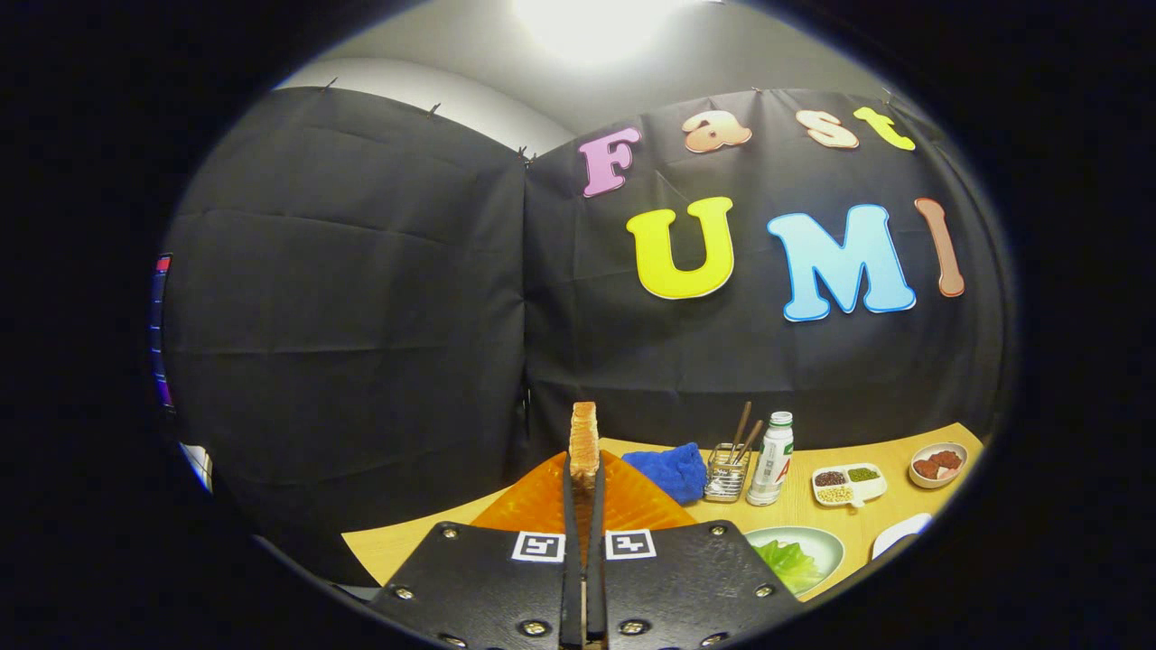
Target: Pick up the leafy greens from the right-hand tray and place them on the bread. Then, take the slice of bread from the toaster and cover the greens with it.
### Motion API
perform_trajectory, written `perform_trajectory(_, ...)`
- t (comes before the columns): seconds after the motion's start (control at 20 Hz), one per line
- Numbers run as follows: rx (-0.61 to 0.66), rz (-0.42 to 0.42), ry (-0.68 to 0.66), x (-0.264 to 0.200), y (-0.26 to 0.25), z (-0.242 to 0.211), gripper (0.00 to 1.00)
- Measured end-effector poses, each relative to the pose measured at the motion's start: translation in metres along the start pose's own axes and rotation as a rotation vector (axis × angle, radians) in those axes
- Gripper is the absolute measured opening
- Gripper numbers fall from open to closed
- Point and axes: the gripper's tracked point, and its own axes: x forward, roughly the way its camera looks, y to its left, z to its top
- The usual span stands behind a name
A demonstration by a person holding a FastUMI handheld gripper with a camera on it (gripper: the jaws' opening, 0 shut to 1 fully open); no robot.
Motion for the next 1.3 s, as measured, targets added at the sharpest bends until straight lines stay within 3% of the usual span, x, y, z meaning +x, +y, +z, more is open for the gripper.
perform_trajectory(0.25, -0.044, -0.051, 0.01, -0.025, -0.044, -0.002, 0.02)
perform_trajectory(0.95, 0.009, -0.221, 0.081, -0.05, -0.15, -0.053, 0.02)
perform_trajectory(1.3, 0.068, -0.198, 0.132, -0.033, -0.155, -0.092, 0.02)
